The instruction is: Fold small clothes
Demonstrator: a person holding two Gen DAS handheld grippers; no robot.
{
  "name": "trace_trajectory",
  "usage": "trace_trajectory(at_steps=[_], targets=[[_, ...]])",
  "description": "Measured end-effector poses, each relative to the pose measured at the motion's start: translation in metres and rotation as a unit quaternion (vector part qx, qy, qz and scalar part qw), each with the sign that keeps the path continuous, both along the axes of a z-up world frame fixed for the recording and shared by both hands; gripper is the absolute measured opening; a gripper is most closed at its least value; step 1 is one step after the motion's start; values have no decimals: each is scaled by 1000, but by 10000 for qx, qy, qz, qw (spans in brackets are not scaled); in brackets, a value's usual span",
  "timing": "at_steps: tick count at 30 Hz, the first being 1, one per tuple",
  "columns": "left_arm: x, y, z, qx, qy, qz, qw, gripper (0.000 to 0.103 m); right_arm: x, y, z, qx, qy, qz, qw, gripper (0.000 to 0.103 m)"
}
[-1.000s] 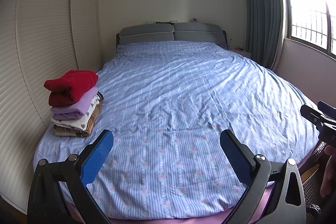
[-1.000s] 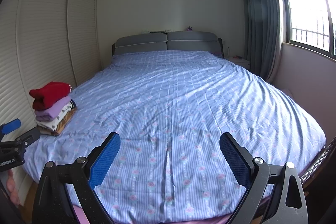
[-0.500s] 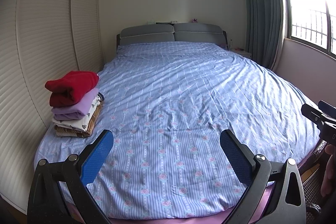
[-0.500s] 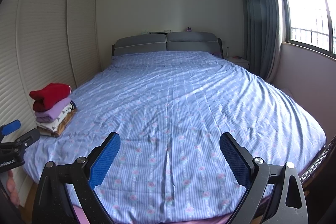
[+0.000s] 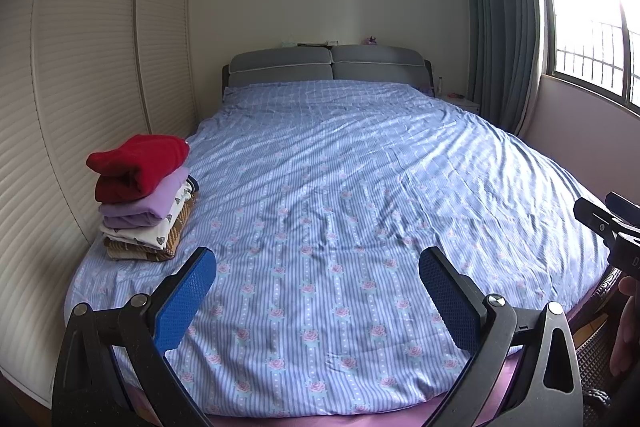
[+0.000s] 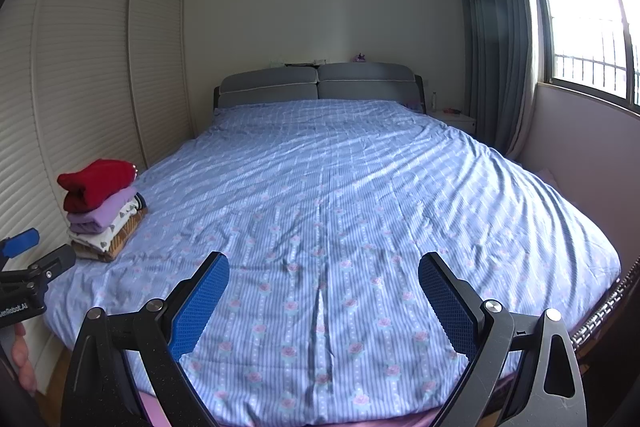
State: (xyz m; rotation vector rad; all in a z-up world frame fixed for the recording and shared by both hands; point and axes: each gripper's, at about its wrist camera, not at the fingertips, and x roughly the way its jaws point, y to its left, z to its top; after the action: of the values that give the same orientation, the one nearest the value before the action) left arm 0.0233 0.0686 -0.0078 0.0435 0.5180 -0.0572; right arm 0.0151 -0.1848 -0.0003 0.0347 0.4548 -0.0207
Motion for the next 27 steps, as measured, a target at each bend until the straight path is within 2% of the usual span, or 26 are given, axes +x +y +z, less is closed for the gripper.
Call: trace_trajectory(at_steps=[12,27], targets=[[-2,4,1,-93,65,1,9999,103,-1,0,2,1,-25,-6,10000,96],[-9,-7,3,23,-37,-141,9999,103,0,1,4,17,-27,-20,10000,96]])
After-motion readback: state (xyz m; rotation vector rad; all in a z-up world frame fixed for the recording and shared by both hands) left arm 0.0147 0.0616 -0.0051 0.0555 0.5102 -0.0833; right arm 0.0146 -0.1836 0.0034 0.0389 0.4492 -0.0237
